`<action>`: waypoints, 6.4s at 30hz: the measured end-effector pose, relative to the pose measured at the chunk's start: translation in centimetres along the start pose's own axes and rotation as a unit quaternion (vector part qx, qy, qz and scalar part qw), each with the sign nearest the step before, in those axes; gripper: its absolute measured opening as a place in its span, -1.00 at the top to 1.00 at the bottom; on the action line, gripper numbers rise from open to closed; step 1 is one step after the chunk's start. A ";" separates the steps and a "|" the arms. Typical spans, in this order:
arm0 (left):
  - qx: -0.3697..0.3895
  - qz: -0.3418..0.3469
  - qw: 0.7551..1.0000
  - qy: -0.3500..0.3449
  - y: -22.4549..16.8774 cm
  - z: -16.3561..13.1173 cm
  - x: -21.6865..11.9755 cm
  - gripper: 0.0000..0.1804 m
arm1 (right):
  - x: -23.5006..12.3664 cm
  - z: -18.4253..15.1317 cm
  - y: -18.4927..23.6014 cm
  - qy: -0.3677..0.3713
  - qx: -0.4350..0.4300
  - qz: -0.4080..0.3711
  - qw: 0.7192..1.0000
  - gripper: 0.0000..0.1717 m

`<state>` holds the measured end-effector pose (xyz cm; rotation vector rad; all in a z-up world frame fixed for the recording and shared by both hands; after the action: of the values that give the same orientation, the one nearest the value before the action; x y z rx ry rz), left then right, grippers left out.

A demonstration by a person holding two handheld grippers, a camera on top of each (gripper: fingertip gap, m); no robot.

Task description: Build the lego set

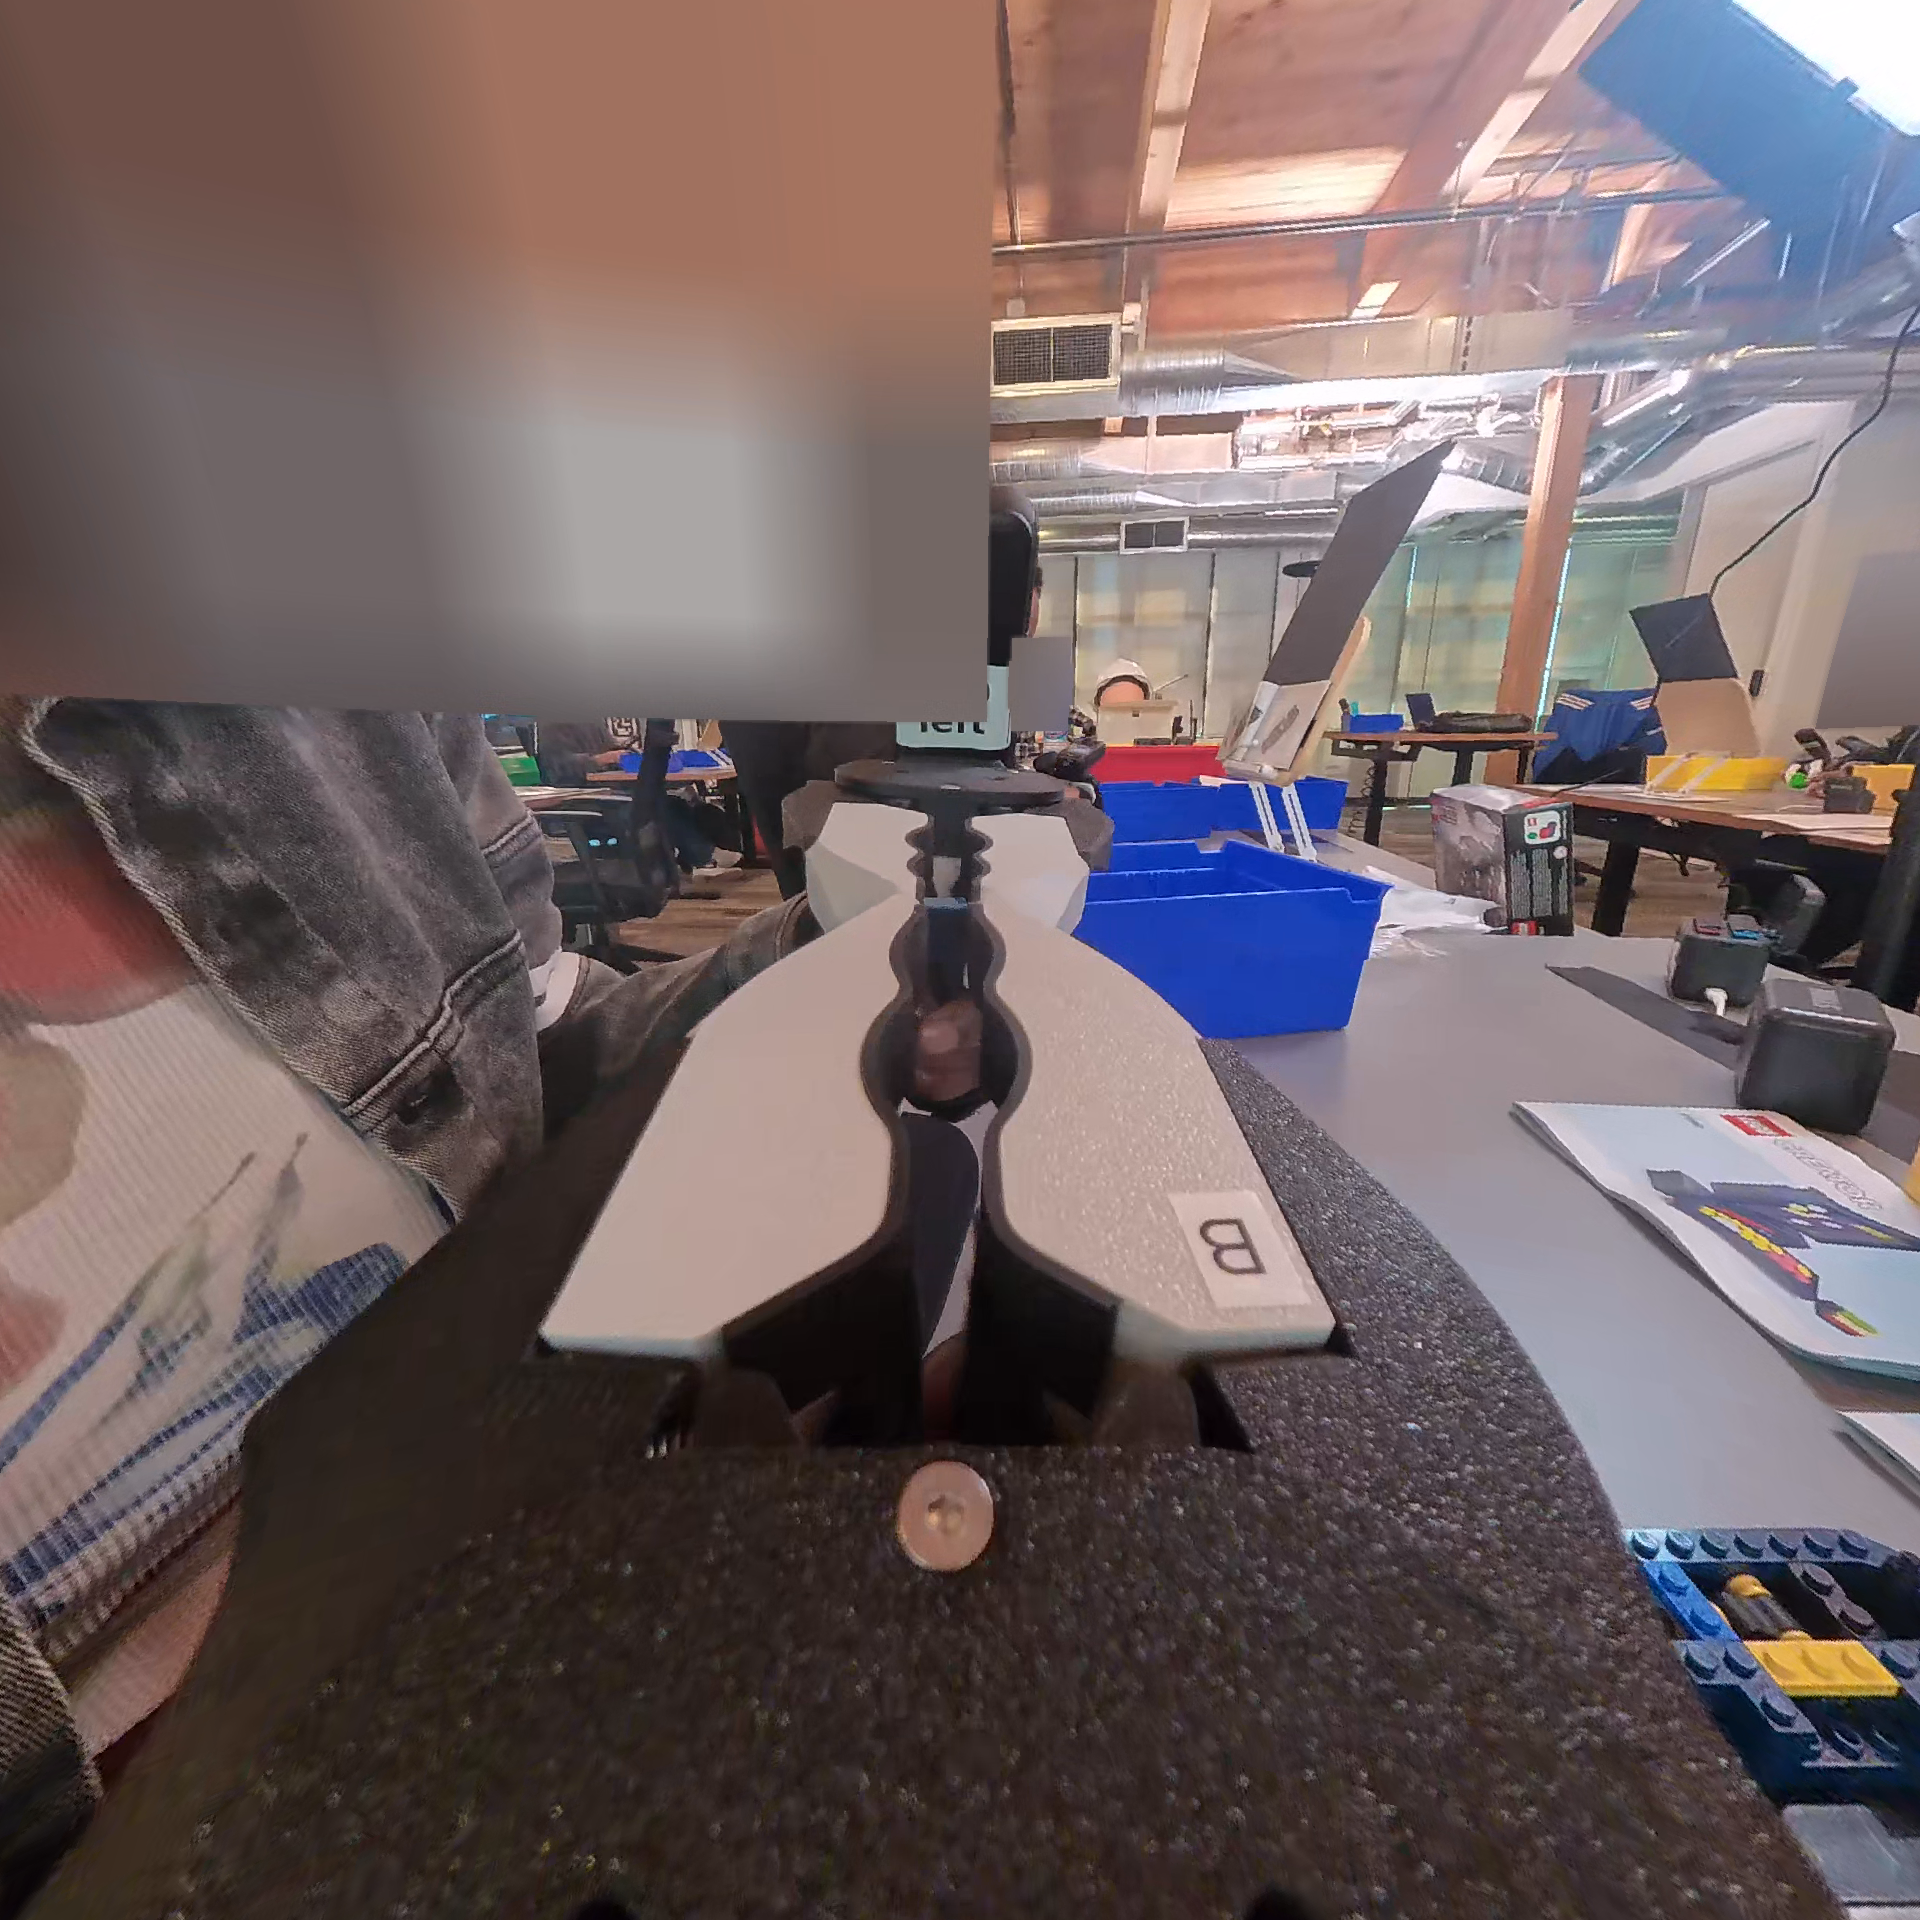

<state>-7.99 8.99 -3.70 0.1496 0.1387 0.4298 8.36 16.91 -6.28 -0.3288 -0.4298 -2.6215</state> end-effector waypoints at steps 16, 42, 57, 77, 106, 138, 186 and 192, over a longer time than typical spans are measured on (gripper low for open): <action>0.057 -0.039 0.986 0.149 0.0 0.3 -0.1 0.92 | 0.1 -0.3 0.3 0.079 -0.054 -0.019 0.995 0.88; 0.058 -0.034 0.989 0.131 0.0 0.4 0.0 0.92 | 0.2 -0.5 0.3 0.096 -0.069 -0.025 0.993 0.91; 0.107 0.009 0.963 0.248 -0.3 -1.1 0.2 0.92 | 0.5 -0.9 0.0 0.150 -0.093 -0.065 0.982 0.87; 0.145 -0.004 0.937 0.317 -0.8 -1.4 0.6 0.92 | 1.0 -2.5 -0.3 0.259 -0.162 -0.104 0.947 0.91; -0.012 0.375 0.902 -0.215 13.3 0.6 -1.8 -0.23 | -7.0 8.7 -2.5 -0.242 -0.024 -0.304 0.921 0.91; -0.073 0.200 0.977 0.001 14.4 -9.5 1.8 0.93 | -10.1 3.2 -9.6 -0.165 -0.047 -0.448 0.877 0.91; -0.068 -0.012 0.961 0.269 13.3 -11.9 2.7 0.58 | -1.1 -1.6 -13.1 0.539 -0.122 -0.245 0.797 0.91; -0.069 -0.017 0.960 0.271 13.2 -12.1 2.7 0.61 | -0.7 -1.6 -13.0 0.557 -0.141 -0.252 0.779 0.91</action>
<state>-12.87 23.43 -13.55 -0.1127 0.6483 0.4359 2.52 27.57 -11.12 1.3888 0.3450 -2.7750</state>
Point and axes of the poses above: each gripper's, where its closed fingertips meet, x out along the fingers, z out of its top, y = z × x across the jaws, the point moved 10 cm from there along -x, back along the fingers, and after that the axes turned 14 degrees about x, right-handed, at the moved point
